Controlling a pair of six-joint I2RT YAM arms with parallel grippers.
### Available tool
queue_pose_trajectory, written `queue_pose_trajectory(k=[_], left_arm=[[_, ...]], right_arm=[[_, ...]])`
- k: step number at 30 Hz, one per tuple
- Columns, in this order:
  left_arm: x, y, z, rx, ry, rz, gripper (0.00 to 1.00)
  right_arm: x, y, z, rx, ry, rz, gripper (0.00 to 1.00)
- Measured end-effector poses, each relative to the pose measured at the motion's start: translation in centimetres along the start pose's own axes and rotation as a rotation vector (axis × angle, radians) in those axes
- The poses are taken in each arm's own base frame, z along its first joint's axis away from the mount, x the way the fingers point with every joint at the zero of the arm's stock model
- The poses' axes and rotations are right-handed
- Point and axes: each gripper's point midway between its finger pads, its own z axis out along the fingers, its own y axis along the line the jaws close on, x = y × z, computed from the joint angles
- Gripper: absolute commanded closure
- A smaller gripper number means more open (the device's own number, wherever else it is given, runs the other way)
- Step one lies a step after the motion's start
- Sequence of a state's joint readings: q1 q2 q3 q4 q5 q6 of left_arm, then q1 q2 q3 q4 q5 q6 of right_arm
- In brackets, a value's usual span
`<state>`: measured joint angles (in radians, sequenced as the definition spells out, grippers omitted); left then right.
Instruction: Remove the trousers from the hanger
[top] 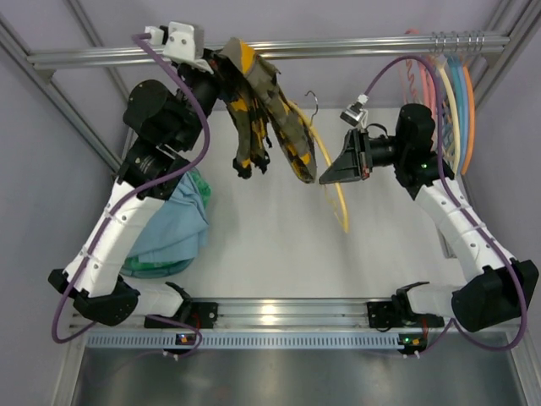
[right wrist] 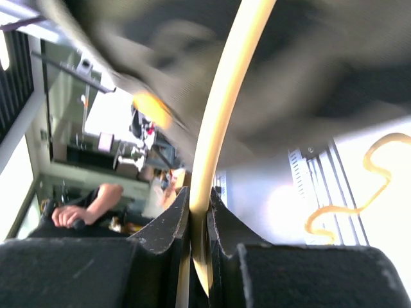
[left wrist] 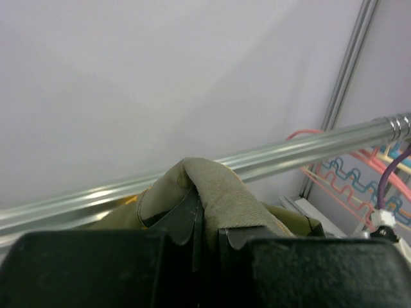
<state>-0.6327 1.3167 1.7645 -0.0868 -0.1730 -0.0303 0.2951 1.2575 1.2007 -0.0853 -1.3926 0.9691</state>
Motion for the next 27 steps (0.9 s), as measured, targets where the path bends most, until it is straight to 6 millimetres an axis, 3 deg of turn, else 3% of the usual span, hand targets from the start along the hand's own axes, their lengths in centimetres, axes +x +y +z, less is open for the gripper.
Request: queue_pose_trajectory(k=[6, 8, 12, 15, 23, 27], left_arm=[[-7.0, 0.6, -0.5, -0.018, -0.140, 0.014, 1.00], [-9.8, 0.8, -1.4, -0.024, -0.205, 0.022, 1.00], [-12.9, 2.0, -3.8, -0.071, -0.272, 0.052, 1.00], [-13.6, 3.2, -5.7, -0.111, -0.290, 0.083, 1.00], [-13.0, 9.4, -11.5, -0.314, -0.265, 0.216, 1.00], [-12.8, 12.3, -15.7, -0.441, -0.254, 0.278, 1.00]], right_arm=[[-0.7, -1.5, -0.6, 0.049, -0.053, 0.066, 1.00], [-0.8, -1.9, -0.6, 0.056, -0.057, 0.073, 1.00], [-0.5, -2.4, -0.6, 0.068, -0.054, 0.080, 1.00], [-0.2, -2.7, -0.6, 0.076, -0.049, 0.080, 1.00], [1.1, -3.6, -0.5, 0.103, -0.022, 0.082, 1.00], [1.4, -3.9, -0.2, 0.117, -0.016, 0.081, 1.00]])
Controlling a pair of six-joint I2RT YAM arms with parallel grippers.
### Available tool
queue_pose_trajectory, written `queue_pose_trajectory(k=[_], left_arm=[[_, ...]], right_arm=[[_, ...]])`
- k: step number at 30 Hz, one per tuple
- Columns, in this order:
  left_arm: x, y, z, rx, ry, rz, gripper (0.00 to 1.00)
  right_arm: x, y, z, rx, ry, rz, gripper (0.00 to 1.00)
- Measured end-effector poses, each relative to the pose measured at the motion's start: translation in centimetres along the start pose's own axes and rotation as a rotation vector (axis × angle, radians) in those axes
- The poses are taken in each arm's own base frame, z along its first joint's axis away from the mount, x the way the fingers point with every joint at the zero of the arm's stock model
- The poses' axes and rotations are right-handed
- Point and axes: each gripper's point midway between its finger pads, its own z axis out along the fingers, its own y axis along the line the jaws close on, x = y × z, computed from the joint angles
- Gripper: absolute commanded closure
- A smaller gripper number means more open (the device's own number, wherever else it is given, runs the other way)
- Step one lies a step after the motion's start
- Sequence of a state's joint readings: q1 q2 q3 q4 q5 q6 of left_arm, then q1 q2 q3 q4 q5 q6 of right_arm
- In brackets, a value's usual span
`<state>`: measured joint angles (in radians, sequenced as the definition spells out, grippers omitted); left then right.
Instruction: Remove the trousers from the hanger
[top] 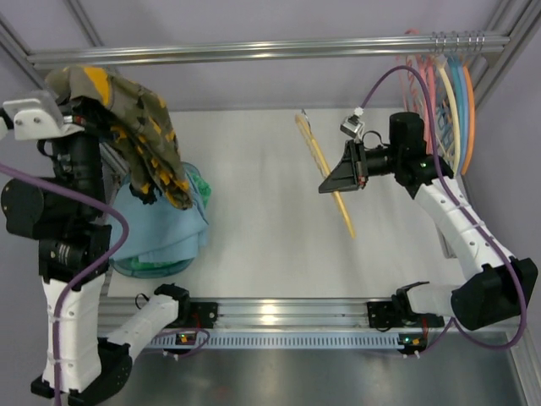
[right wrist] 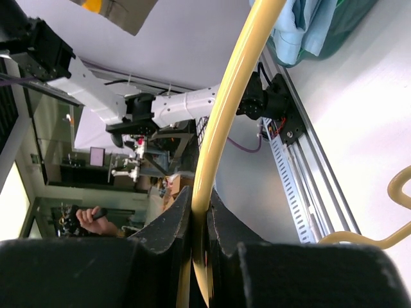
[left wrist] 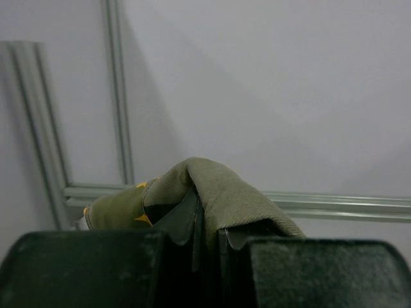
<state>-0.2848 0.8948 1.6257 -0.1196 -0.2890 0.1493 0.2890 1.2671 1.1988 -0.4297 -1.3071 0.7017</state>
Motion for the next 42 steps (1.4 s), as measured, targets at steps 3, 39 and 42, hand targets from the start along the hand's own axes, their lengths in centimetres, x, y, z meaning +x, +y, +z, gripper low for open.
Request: queue_pose_trajectory(k=[3, 39, 42], left_arm=[[0.0, 3.0, -2.8, -0.090, 0.008, 0.062, 1.00], [40.5, 9.4, -9.1, -0.140, 0.899, 0.316, 0.43], [40.0, 8.1, -8.8, -0.089, 0.868, 0.266, 0.34]], right_arm=[[0.2, -0.1, 0.1, 0.007, 0.004, 0.004, 1.00], [-0.7, 3.3, -0.8, 0.074, -0.010, -0.141, 1.00], [-0.4, 4.0, -1.3, 0.078, -0.027, -0.154, 1.00]])
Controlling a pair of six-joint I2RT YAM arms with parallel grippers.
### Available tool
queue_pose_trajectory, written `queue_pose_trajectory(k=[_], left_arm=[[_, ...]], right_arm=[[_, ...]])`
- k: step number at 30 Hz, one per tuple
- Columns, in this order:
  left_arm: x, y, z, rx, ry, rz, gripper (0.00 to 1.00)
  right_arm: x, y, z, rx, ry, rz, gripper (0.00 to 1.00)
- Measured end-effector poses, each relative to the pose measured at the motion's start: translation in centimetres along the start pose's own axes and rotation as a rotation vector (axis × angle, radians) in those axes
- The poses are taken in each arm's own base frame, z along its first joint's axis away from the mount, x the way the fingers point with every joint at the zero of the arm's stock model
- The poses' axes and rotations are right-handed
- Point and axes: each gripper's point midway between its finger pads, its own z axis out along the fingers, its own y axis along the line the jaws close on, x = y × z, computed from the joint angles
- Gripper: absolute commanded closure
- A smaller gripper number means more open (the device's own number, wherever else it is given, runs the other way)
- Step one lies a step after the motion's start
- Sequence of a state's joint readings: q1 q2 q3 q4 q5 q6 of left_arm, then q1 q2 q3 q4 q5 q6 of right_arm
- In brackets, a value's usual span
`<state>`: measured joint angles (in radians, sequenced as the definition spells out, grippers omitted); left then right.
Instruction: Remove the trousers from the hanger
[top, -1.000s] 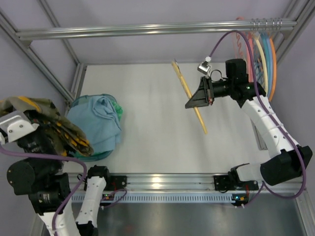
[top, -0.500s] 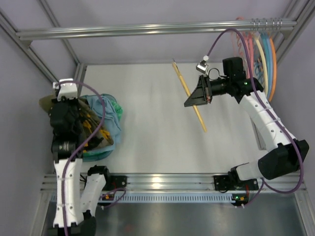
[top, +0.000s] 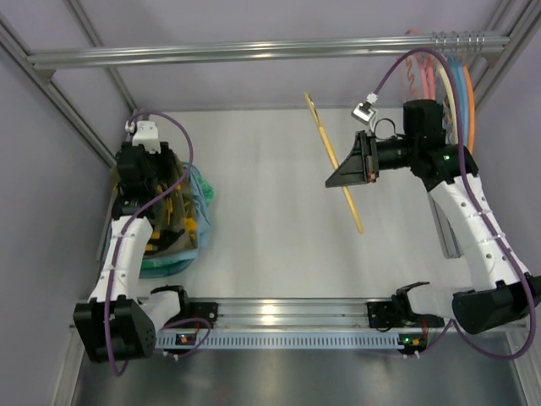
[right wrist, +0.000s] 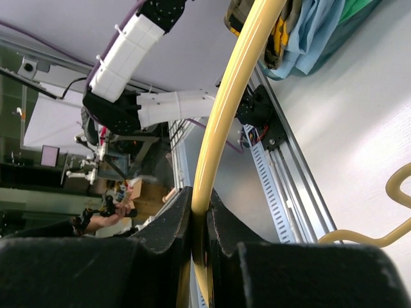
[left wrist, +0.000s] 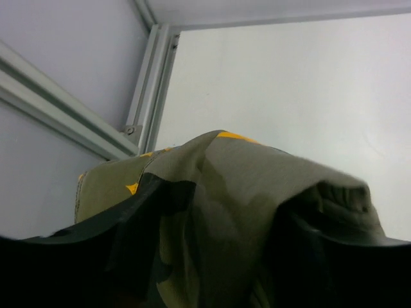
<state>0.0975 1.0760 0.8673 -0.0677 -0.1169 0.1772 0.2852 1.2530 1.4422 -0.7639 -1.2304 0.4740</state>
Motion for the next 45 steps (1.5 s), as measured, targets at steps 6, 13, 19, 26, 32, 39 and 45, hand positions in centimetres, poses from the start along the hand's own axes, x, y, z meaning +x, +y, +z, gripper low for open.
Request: queue_pose_trajectory(k=[6, 13, 19, 26, 32, 39, 45], left_arm=[[-3.3, -1.4, -2.9, 0.100, -0.130, -0.036, 0.15], [-6.7, -2.7, -5.9, 0.197, -0.256, -0.073, 0.13], [-9.2, -4.3, -7.6, 0.306, -0.335, -0.087, 0.13], [-11.8, -4.9, -8.8, 0.354, -0.396, -0.096, 0.13], [-12.8, -5.7, -9.0, 0.382, -0.415, -0.091, 0.12], [-13.1, -6.4, -8.7, 0.387, -0.410, -0.091, 0.12], [-13.4, -7.3, -9.0, 0.399, -0.416, -0.089, 0.12]], right_arm=[[-1.0, 1.0, -1.8, 0.029, -0.073, 0.011, 1.00], [-5.1, 4.0, -4.8, 0.093, -0.224, 0.006, 1.00], [-8.1, 4.5, -7.4, 0.133, -0.346, 0.119, 1.00], [-12.2, 2.8, -9.6, 0.174, -0.458, 0.271, 1.00], [-13.8, 2.4, -10.3, 0.170, -0.500, 0.350, 1.00], [-14.7, 1.1, -10.4, 0.162, -0.510, 0.451, 1.00], [-15.2, 0.6, -10.5, 0.148, -0.505, 0.501, 0.98]])
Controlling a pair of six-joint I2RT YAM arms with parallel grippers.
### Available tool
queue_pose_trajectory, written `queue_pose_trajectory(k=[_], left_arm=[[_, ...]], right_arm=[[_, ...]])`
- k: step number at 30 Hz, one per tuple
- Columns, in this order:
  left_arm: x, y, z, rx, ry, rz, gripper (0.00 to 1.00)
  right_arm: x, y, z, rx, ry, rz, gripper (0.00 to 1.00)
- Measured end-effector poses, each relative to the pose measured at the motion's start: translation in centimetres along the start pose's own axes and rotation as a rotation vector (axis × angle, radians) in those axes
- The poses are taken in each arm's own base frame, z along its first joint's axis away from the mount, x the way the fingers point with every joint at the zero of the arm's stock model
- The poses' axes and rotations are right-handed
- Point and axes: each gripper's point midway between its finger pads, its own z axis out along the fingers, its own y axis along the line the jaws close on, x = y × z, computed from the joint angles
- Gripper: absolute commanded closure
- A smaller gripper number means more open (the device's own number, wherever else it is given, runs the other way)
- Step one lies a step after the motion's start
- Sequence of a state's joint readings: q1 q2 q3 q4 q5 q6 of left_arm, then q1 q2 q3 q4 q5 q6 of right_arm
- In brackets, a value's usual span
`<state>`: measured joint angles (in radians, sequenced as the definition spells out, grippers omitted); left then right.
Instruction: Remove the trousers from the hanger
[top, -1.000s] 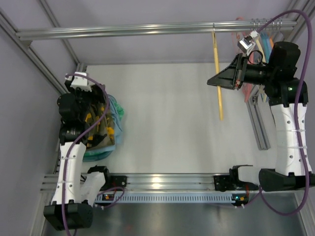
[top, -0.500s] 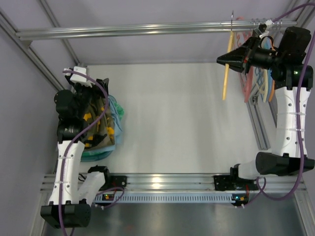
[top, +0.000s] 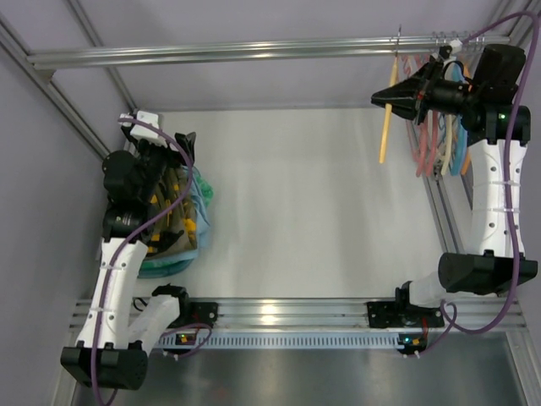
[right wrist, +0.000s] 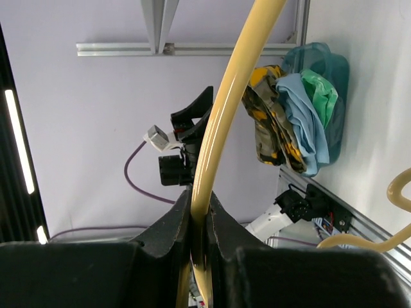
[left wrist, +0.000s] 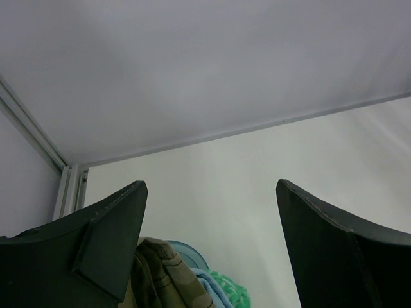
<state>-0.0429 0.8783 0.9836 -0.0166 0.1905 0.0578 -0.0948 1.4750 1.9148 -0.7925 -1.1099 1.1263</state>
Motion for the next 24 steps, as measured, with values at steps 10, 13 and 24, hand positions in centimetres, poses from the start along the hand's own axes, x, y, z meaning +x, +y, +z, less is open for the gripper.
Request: queue_pose_trajectory(k=[10, 13, 24], left_arm=[[0.2, -0.5, 0.5, 0.009, 0.008, 0.019, 0.11], [0.2, -0.5, 0.8, 0.012, 0.010, 0.023, 0.11], [0.6, -0.7, 1.4, 0.036, 0.021, 0.037, 0.10]], right_arm=[[-1.9, -1.6, 0.5, 0.048, -0.090, -0.063, 0.71], [-2.4, -2.5, 0.4, 0.085, -0.137, -0.091, 0.59], [-1.6, -4.3, -2.5, 0.240, -0.325, -0.274, 0.29]])
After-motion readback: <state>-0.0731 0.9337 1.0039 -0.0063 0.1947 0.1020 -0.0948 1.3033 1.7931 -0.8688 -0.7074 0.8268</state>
